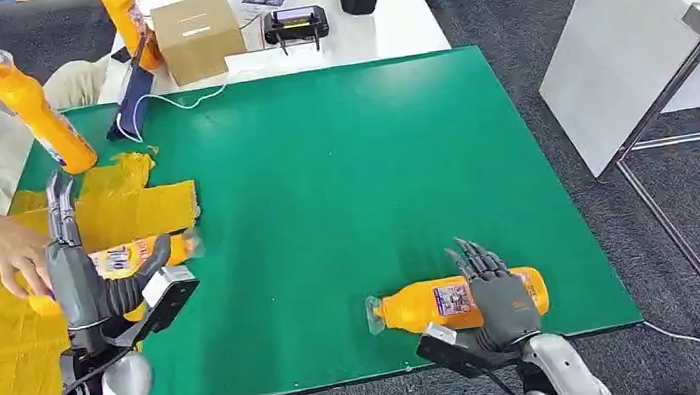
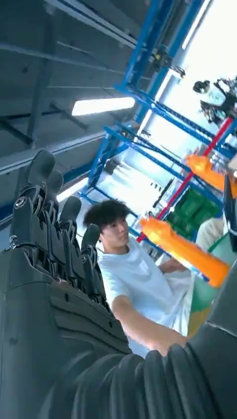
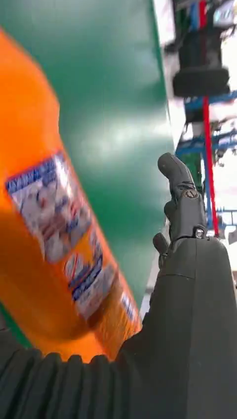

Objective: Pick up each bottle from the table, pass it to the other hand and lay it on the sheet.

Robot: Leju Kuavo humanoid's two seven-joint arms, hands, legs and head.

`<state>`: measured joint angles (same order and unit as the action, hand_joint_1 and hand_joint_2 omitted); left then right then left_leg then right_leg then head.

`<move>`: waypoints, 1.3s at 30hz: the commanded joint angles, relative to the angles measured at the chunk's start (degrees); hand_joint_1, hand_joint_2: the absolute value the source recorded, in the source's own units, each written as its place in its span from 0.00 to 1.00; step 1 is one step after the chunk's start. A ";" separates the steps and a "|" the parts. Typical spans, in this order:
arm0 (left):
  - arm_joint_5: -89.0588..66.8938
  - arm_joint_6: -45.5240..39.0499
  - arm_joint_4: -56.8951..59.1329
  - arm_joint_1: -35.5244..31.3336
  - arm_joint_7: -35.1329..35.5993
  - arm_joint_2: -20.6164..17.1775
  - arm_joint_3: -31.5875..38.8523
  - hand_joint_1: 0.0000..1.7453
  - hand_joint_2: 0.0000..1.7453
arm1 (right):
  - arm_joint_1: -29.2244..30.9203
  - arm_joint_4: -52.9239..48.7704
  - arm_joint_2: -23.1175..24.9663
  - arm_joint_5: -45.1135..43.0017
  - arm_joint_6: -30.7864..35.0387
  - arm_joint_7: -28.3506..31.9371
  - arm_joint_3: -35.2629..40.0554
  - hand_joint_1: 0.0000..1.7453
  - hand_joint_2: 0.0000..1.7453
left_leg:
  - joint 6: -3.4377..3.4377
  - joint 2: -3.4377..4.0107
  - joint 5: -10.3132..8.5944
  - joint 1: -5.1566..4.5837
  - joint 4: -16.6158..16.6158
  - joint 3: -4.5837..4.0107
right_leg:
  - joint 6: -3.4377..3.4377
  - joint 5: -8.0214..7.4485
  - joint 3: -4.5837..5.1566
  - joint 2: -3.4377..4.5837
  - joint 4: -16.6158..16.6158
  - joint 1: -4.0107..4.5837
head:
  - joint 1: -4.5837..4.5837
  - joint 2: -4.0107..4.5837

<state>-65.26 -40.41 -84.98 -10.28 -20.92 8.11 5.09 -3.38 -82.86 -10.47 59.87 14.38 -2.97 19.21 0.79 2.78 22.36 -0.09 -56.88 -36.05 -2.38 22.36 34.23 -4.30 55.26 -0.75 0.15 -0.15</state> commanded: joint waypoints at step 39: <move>6.53 0.41 -6.89 4.28 -2.43 2.40 -12.11 0.00 1.00 | 3.50 18.24 0.75 4.81 -6.68 -4.05 -6.89 1.00 1.00 | -0.03 -0.26 0.08 0.12 0.04 0.58 | 0.02 0.11 -0.61 0.08 -0.13 0.03 | 0.00 0.00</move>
<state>-59.34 -40.28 -92.78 -5.47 -22.80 11.15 -5.27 1.47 -70.40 -10.05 65.37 9.70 -7.80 10.95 0.82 2.75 22.38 -0.07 -56.88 -35.62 -2.42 22.41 33.83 -4.32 55.23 -0.77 0.15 -0.15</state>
